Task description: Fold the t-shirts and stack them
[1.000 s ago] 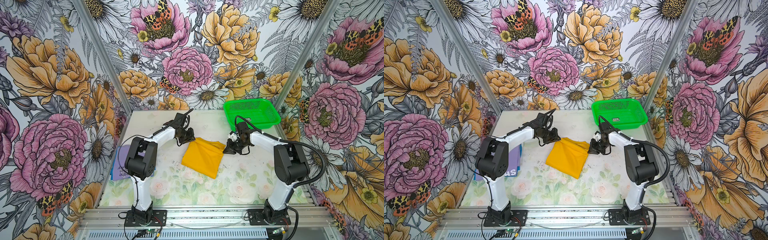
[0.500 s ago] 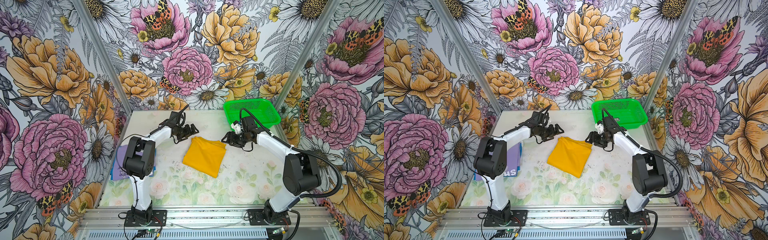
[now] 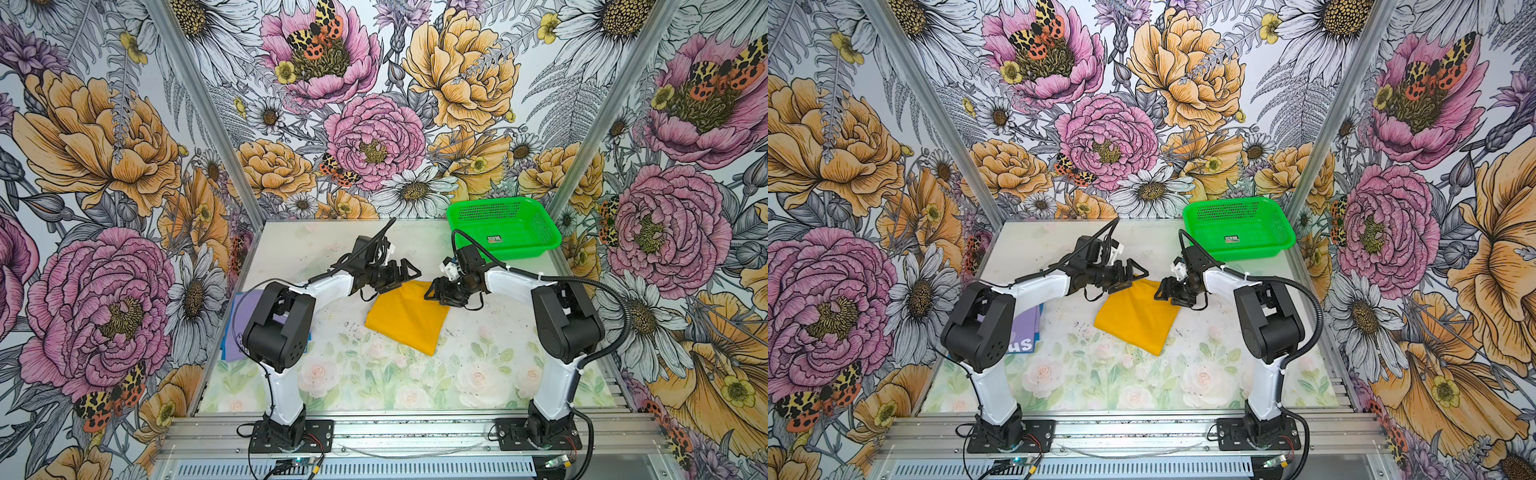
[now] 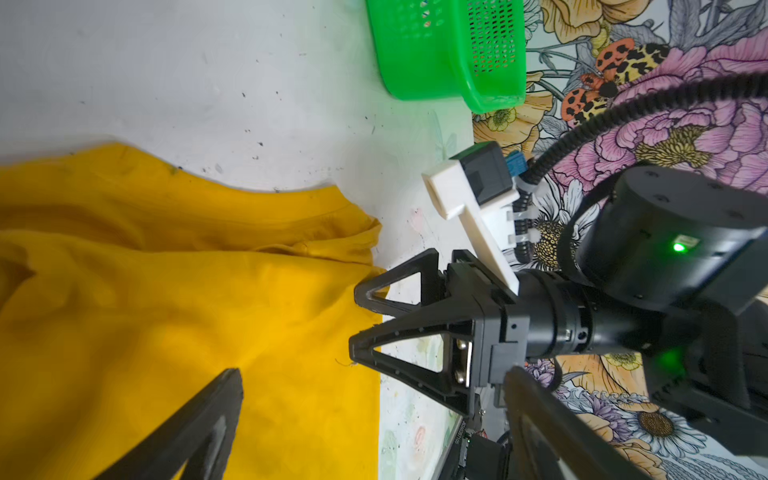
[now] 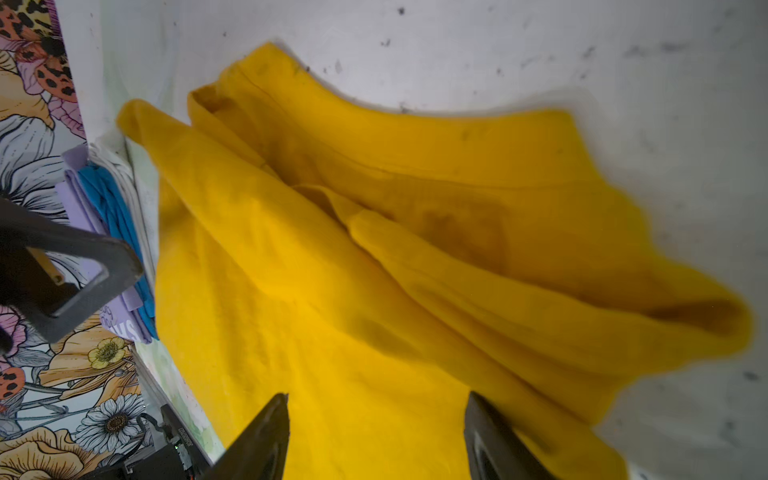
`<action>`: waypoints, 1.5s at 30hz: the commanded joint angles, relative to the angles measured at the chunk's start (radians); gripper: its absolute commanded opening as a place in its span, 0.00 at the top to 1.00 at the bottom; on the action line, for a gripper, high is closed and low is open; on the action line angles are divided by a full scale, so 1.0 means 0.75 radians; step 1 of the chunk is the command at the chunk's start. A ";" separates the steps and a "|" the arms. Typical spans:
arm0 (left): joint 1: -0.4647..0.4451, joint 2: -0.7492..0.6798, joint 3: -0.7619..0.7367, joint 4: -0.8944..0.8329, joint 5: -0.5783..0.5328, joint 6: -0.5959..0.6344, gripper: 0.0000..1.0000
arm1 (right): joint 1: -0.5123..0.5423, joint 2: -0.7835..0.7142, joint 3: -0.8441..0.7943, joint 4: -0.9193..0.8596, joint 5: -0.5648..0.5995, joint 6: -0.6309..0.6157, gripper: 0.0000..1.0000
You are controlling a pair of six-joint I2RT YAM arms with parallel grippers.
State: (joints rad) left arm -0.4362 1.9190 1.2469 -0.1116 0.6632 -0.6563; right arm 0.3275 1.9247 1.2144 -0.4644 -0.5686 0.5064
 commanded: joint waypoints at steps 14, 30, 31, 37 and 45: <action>0.172 0.242 0.131 0.339 0.055 -0.139 0.01 | 0.004 -0.472 -0.309 0.073 0.039 -0.002 0.14; 0.074 -0.163 -0.148 -0.314 -0.399 0.257 0.05 | 0.029 -0.338 -0.282 0.047 0.066 0.034 0.01; 0.069 -0.159 -0.148 -0.327 -0.413 0.268 0.05 | 0.028 -0.331 -0.285 0.046 0.071 0.040 0.01; 0.050 -0.060 -0.103 -0.418 -0.464 0.308 0.04 | 0.033 -0.341 -0.342 0.046 0.080 0.045 0.01; -0.004 -0.003 -0.084 -0.442 -0.492 0.304 0.04 | 0.047 -0.352 -0.363 0.030 0.128 0.047 0.01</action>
State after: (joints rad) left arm -0.4206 1.8805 1.1706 -0.4004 0.3275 -0.4435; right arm 0.3534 1.6730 0.9520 -0.4358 -0.5049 0.5343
